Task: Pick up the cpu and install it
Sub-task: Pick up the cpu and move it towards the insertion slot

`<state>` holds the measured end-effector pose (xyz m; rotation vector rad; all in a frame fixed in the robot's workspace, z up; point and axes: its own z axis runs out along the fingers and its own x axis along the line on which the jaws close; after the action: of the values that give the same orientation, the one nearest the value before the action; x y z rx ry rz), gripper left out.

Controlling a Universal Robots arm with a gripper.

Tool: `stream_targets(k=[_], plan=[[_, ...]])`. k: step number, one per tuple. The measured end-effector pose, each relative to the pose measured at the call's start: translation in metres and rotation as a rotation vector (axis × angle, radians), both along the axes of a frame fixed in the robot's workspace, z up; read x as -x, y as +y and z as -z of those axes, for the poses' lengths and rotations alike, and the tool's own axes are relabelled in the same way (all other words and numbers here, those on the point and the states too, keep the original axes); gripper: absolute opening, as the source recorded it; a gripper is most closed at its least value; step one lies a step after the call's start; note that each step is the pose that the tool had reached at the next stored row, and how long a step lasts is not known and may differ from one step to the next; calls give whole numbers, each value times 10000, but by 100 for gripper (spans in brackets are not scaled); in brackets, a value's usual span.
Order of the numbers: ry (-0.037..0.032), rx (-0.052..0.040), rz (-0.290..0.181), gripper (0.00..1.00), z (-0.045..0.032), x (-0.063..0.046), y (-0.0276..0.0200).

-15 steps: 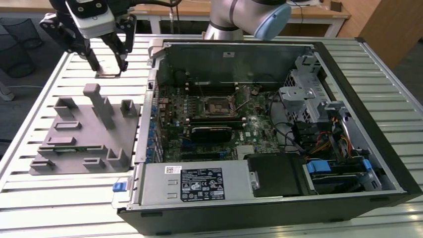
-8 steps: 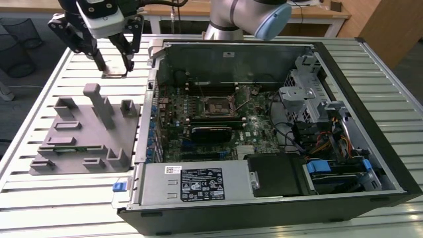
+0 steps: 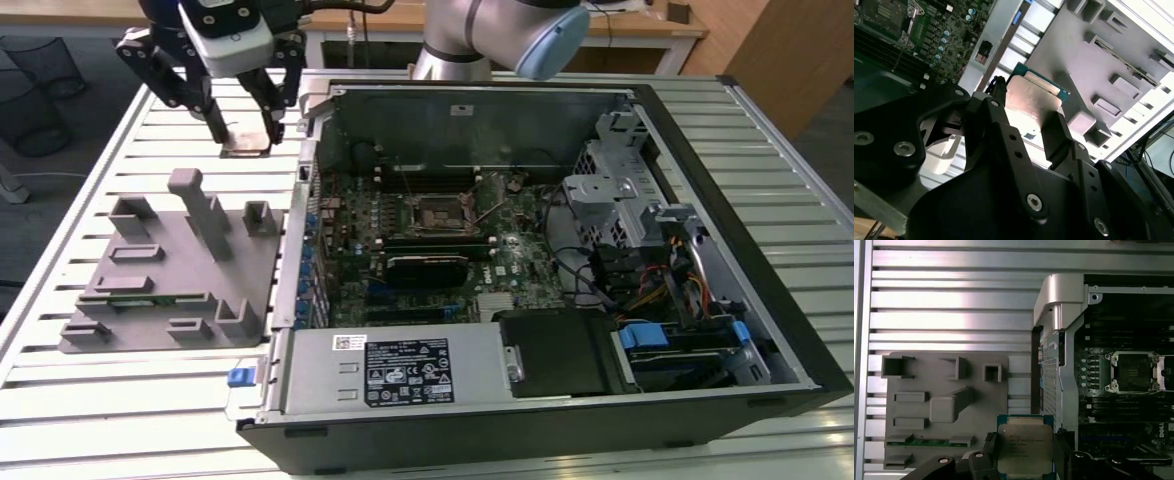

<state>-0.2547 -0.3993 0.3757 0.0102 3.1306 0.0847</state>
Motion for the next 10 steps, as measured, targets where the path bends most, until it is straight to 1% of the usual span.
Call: stream_targets(k=[10], plan=[[0, 1, 0, 53, 9, -247, 3]])
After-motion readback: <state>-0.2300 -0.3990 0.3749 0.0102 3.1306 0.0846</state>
